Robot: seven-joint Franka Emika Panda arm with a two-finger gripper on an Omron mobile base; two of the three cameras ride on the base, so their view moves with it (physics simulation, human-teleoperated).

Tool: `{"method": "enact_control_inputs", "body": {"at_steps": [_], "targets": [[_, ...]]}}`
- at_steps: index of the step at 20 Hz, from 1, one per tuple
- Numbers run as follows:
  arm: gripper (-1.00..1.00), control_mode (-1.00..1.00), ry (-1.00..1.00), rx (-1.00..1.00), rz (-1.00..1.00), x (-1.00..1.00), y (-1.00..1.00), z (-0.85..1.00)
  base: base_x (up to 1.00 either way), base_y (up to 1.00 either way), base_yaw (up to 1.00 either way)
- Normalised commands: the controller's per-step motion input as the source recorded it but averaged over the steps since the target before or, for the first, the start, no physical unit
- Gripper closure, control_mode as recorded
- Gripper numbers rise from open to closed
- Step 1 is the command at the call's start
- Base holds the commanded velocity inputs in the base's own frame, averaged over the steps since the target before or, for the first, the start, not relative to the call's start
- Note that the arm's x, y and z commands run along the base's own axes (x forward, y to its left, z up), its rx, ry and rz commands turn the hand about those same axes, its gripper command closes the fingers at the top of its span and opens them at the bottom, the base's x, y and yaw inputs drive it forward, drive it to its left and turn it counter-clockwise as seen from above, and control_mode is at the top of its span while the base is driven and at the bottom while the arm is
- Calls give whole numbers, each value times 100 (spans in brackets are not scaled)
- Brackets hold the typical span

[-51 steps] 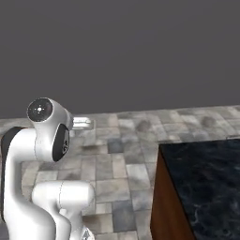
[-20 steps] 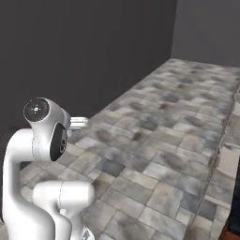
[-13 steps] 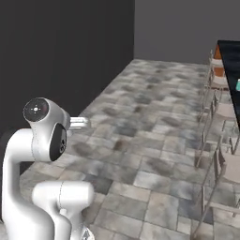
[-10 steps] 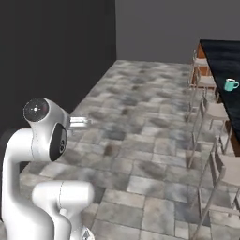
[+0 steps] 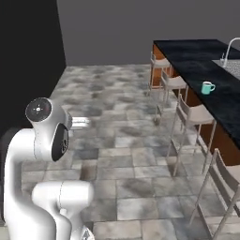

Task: Pick up the marshmallow and place it in the cup of hot chocolate on the dining counter.

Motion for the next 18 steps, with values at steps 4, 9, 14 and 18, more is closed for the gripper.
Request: {"method": "enact_control_inputs", "body": {"at_steps": [4, 9, 14, 18], "targets": [[100, 100, 0, 0, 0, 0, 0, 0, 100, 100, -45], [100, 100, 0, 0, 0, 0, 0, 0, 100, 57, -45], [100, 100, 0, 0, 0, 0, 0, 0, 100, 30, -36], [100, 100, 0, 0, 0, 0, 0, 0, 100, 29, -30]]}}
